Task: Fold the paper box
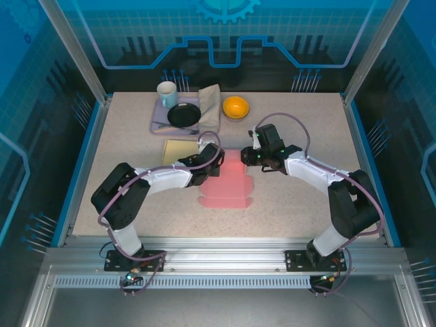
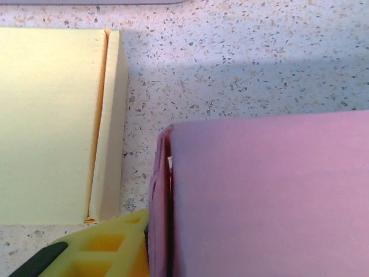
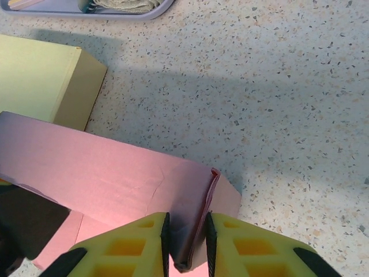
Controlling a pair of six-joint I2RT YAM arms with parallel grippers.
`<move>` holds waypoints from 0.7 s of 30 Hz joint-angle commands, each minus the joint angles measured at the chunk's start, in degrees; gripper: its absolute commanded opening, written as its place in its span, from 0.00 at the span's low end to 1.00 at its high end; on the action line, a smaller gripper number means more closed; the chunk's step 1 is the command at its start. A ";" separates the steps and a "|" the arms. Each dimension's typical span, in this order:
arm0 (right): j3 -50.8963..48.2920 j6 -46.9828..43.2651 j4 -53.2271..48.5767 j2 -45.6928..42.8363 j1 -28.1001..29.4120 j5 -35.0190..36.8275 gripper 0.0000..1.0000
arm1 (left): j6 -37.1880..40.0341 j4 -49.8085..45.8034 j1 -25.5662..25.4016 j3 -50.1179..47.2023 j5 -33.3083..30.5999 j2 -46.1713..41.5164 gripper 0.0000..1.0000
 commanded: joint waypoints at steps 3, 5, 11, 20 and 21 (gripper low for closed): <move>-1.51 0.09 -2.77 -0.77 1.06 3.01 0.24 | -0.79 -1.99 -0.39 -3.38 1.59 -6.51 0.45; -1.60 -0.13 -2.64 -1.03 1.07 3.35 0.24 | -0.70 -2.52 -0.32 -5.33 2.45 -9.16 0.48; -2.26 -1.10 -2.19 -2.14 1.40 3.99 0.25 | 0.31 0.73 0.38 -12.03 11.00 -21.50 0.47; -2.90 -1.37 -1.98 -2.89 2.18 4.95 0.25 | -4.10 0.75 4.61 -8.26 19.16 -24.17 0.43; -2.90 -1.34 -1.99 -2.97 2.22 5.01 0.25 | -4.29 0.23 4.70 -7.54 19.04 -22.99 0.42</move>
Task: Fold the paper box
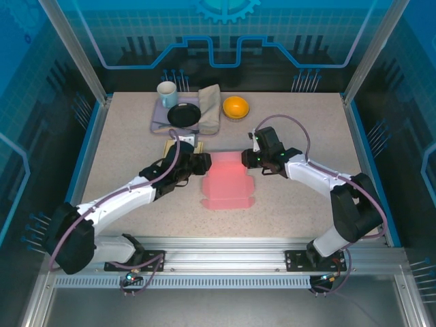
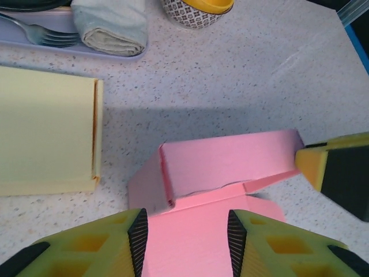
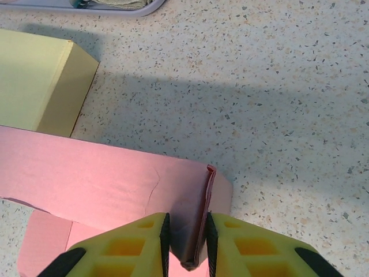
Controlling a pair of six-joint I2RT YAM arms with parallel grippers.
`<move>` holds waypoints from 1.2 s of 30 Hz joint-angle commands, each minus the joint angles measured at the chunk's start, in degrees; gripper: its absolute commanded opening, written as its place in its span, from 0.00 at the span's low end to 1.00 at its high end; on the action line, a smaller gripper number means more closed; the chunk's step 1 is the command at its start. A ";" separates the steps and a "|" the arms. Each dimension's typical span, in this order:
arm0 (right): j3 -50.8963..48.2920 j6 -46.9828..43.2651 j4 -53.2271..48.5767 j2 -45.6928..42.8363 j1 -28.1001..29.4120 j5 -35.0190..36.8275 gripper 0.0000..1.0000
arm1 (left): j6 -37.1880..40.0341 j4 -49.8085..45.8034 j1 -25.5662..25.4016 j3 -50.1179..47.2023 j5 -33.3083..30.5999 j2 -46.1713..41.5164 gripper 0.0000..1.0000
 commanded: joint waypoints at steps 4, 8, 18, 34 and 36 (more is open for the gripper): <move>-1.00 -1.07 -2.28 -0.96 0.97 1.73 0.25 | -2.64 -1.61 0.64 3.89 2.99 5.98 0.37; -1.11 -1.35 -2.31 -0.97 1.10 1.91 0.25 | -3.89 -1.24 0.67 4.68 3.01 8.03 0.34; -0.97 -1.88 -2.49 -0.79 1.29 2.08 0.25 | -6.41 -1.78 1.49 5.84 0.88 11.85 0.20; -1.03 -0.37 -3.61 -0.54 2.63 5.67 0.24 | -8.51 -5.56 1.58 8.45 0.08 14.26 0.13; -0.95 0.51 -4.21 -0.44 2.80 6.93 0.24 | -7.75 -8.31 1.76 9.83 -1.10 13.95 0.15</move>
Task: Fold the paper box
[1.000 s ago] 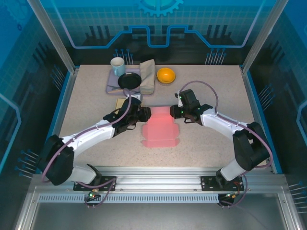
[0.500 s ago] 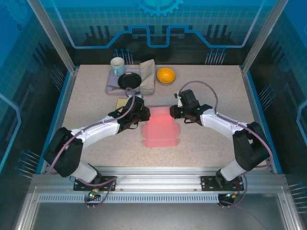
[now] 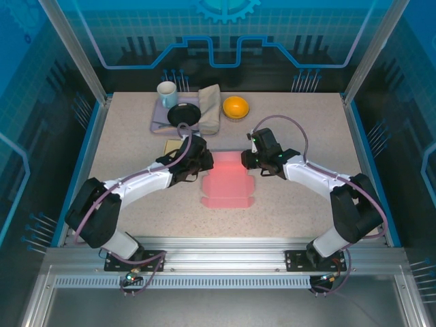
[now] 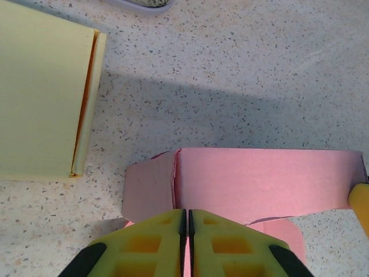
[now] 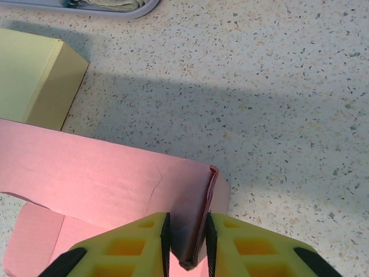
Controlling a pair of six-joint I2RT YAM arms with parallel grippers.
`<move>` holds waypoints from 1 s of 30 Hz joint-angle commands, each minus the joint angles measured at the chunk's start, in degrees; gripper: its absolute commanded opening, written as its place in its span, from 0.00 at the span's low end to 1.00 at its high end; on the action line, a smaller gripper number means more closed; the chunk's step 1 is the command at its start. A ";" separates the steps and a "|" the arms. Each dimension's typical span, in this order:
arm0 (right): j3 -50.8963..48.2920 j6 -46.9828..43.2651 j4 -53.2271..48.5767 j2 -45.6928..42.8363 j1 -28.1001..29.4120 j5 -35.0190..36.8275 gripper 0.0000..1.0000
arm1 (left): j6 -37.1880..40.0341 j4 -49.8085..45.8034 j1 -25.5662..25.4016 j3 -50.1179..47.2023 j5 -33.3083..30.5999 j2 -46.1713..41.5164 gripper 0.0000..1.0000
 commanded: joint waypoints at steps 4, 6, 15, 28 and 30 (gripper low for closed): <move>-1.37 2.55 -4.96 -0.51 1.08 4.29 0.24 | 3.78 -9.53 0.77 3.49 -3.30 -2.66 0.24; -1.63 3.24 -5.15 -1.00 1.06 5.22 0.24 | 4.98 -12.95 0.77 2.66 -3.78 -5.56 0.30; -1.88 4.54 -5.50 -1.94 1.09 7.24 0.24 | 3.26 -10.61 0.28 -14.31 10.89 -17.47 0.44; -2.00 5.84 -5.67 -2.16 1.07 6.70 0.24 | -6.68 2.18 -6.06 -22.86 15.76 -16.18 0.66; -1.91 5.86 -5.75 -2.26 1.11 6.70 0.24 | -8.42 3.25 -6.24 -23.39 16.87 -14.15 0.65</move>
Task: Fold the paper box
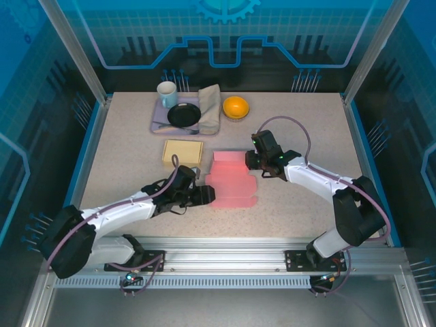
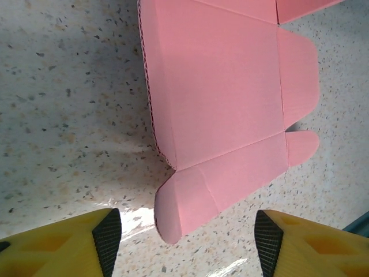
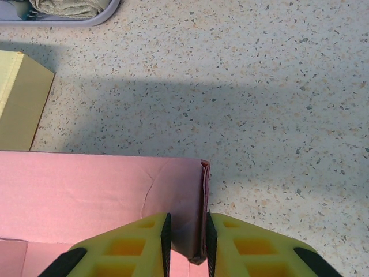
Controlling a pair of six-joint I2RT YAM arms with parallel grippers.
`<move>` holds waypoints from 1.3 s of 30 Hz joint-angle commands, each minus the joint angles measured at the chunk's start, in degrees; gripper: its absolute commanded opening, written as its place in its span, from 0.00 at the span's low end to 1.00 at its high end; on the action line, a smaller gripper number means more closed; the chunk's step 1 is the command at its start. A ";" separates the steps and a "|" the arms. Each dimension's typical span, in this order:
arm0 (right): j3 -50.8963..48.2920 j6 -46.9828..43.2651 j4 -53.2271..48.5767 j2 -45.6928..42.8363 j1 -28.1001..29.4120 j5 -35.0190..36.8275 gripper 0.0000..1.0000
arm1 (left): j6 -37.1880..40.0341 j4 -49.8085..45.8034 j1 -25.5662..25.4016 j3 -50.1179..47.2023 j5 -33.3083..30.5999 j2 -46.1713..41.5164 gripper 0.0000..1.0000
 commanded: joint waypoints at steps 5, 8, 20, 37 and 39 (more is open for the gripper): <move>-1.16 0.90 -3.40 -0.93 0.59 1.19 0.24 | -7.22 7.99 -2.95 -2.63 2.90 6.38 0.64; -1.40 0.97 -3.40 -0.80 0.55 1.22 0.24 | -8.64 10.98 -4.64 -2.45 2.57 8.60 0.62; -2.00 1.40 -2.92 -1.30 0.64 1.13 0.26 | -11.35 15.53 -6.44 -1.68 -4.75 13.38 0.10; 11.47 -16.07 -10.16 -18.04 -11.15 -22.58 0.64 | 32.39 -53.51 -0.72 35.92 -20.93 1.04 0.00; 13.70 -21.37 -12.09 -19.82 -11.56 -25.28 0.64 | 36.98 -59.32 -0.03 40.52 -24.25 1.66 0.00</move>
